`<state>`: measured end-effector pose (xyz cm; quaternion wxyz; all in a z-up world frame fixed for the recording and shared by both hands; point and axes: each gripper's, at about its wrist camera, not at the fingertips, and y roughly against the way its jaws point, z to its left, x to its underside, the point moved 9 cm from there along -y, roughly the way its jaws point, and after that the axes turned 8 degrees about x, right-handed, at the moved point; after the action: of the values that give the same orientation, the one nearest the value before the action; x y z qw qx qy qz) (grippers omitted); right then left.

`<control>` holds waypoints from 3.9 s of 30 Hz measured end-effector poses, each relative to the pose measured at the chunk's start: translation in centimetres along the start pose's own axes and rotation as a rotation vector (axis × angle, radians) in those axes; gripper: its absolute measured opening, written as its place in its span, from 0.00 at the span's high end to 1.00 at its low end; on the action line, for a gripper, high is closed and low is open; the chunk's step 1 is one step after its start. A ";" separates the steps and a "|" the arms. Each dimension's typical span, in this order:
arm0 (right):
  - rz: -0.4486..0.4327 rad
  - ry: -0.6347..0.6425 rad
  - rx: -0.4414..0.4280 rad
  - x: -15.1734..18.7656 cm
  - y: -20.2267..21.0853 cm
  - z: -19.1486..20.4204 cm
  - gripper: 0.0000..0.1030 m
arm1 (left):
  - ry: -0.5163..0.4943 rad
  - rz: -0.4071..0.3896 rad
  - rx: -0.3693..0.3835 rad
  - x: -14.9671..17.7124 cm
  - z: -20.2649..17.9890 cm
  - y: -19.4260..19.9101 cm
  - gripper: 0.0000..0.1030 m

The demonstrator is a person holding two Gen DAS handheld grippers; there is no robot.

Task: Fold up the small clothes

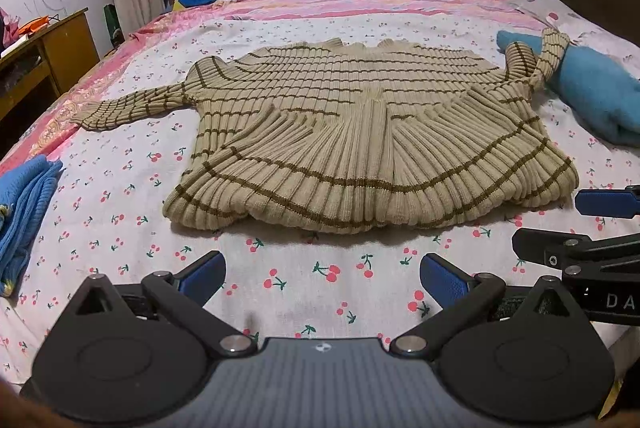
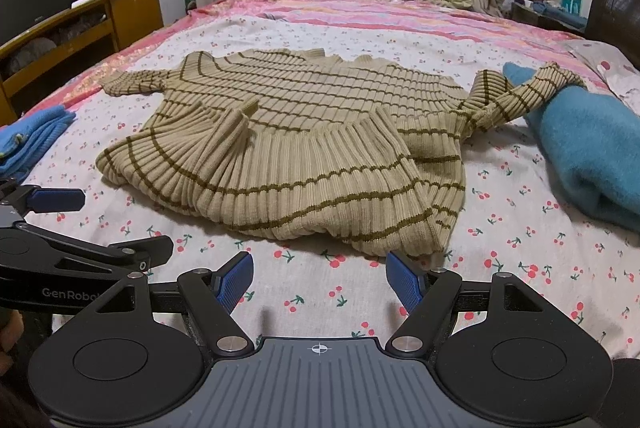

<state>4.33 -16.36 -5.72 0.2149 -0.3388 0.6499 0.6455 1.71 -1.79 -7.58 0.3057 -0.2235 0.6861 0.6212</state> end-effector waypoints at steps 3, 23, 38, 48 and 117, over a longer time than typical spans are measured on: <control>0.001 0.000 0.000 0.1 -0.1 0.0 0.28 | 0.001 0.000 0.001 0.0 0.0 0.0 0.00; 0.003 0.002 -0.004 0.3 -0.3 0.1 0.28 | -0.003 0.005 -0.001 0.2 0.1 -0.4 0.00; 0.006 -0.005 -0.023 -0.9 -1.1 0.4 0.29 | -0.008 0.015 -0.010 -1.0 0.7 -1.2 0.00; -0.012 -0.008 -0.026 -2.0 -1.0 0.6 0.29 | 0.002 0.000 -0.008 -2.0 1.1 -1.1 0.00; 0.034 0.154 -0.420 -5.3 2.5 -1.9 0.94 | 0.070 0.064 0.496 -4.6 8.6 0.3 0.86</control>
<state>6.42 -17.52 -0.09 0.0784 -0.4132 0.5214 0.7425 6.01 6.46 -4.53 0.3073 -0.1412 0.8345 0.4350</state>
